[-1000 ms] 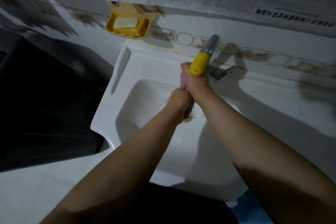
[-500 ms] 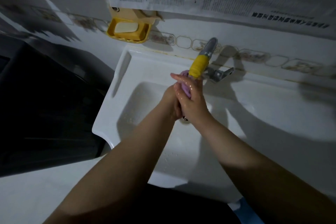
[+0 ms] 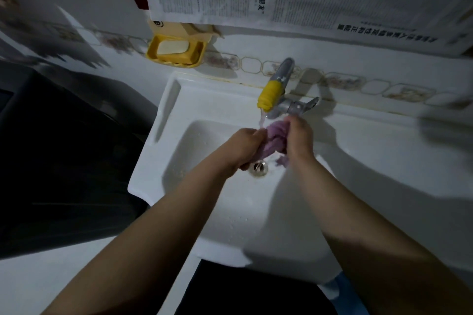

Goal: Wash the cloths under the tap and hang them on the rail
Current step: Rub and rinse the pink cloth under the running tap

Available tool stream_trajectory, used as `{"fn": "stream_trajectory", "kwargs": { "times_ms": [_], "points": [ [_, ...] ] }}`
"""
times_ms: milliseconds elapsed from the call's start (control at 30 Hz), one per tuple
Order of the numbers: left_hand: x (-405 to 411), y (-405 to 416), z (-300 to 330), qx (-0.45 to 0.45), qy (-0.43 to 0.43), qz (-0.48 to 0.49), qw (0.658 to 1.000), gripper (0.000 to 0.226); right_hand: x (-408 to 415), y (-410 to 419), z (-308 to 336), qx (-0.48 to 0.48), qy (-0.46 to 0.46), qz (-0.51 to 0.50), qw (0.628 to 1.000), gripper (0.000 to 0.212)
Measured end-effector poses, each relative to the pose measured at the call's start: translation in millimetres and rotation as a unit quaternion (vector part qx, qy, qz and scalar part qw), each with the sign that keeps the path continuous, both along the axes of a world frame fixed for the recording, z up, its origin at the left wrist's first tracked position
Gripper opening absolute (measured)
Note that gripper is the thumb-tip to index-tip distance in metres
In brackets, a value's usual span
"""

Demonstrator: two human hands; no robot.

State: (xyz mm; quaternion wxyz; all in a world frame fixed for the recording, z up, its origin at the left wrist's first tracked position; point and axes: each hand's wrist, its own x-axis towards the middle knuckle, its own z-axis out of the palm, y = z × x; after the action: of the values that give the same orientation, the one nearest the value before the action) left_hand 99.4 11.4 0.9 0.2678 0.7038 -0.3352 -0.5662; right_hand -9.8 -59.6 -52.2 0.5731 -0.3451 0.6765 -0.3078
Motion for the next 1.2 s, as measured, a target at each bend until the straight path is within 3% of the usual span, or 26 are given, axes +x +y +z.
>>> {"fn": "stream_trajectory", "kwargs": {
  "times_ms": [67, 167, 300, 367, 400, 467, 533, 667, 733, 800, 900, 1000, 1067, 1200],
  "points": [
    [15.3, -0.4, -8.1, -0.034, -0.057, -0.021, 0.998, 0.036, -28.8, -0.3, -16.6, -0.031, 0.092, 0.038, 0.995, 0.05],
    [27.6, 0.4, -17.2, -0.083, -0.089, -0.011, 0.992, 0.018, -42.4, -22.1, -16.8, -0.052, 0.13, 0.051, 0.989, 0.063],
    [43.1, 0.8, -40.5, -0.14, -0.176, -0.006, 0.974, 0.049, -17.5, -44.2, 3.5, -0.062, 0.117, 0.177, 0.975, 0.07],
    [53.0, 3.2, -42.6, -0.147, -0.243, -0.024, 0.959, 0.05, -17.9, -37.4, 16.0, -0.045, 0.15, 0.243, 0.957, 0.074],
    [58.8, 5.3, -40.3, -0.151, -0.251, -0.017, 0.956, 0.047, -23.5, -32.2, 21.9, -0.02, 0.187, 0.284, 0.94, 0.072],
    [71.4, 8.6, -36.0, -0.179, -0.189, 0.054, 0.964, 0.037, -37.5, -18.7, 32.4, 0.044, 0.233, 0.368, 0.899, 0.066],
    [85.5, 9.5, -30.8, -0.211, -0.124, 0.122, 0.962, 0.031, -43.2, -3.3, 39.4, 0.098, 0.198, 0.463, 0.858, 0.06],
    [106.8, 6.7, -15.7, -0.241, -0.141, 0.097, 0.955, 0.028, -40.3, 24.0, 41.4, 0.219, 0.014, 0.54, 0.813, 0.045],
    [115.8, 7.0, -10.6, -0.242, -0.18, 0.046, 0.952, 0.025, -42.5, 27.7, 44.4, 0.251, -0.047, 0.507, 0.823, 0.036],
    [128.0, 10.3, -13.7, -0.232, -0.262, -0.035, 0.936, 0.018, -44.3, 24.7, 51.4, 0.235, -0.071, 0.436, 0.866, 0.027],
    [137.5, 21.0, -30.3, -0.122, -0.353, -0.165, 0.913, 0.018, -35.5, 21.1, 67.0, 0.143, 0.024, 0.424, 0.894, 0.03],
    [124.2, 33.0, -49.8, 0.016, -0.265, -0.177, 0.948, 0.049, -8.9, 29.7, 84.0, 0.14, 0.007, 0.43, 0.892, 0.033],
    [109.5, 38.2, -56.2, 0.023, -0.153, -0.213, 0.965, 0.069, 11.8, 38.4, 97.1, 0.151, -0.04, 0.424, 0.892, 0.02],
    [78.2, 48.4, -49.3, -0.043, 0.111, -0.281, 0.952, 0.035, 36.5, 50.2, 114.3, 0.15, -0.092, 0.441, 0.88, 0.011]
  ]
}}
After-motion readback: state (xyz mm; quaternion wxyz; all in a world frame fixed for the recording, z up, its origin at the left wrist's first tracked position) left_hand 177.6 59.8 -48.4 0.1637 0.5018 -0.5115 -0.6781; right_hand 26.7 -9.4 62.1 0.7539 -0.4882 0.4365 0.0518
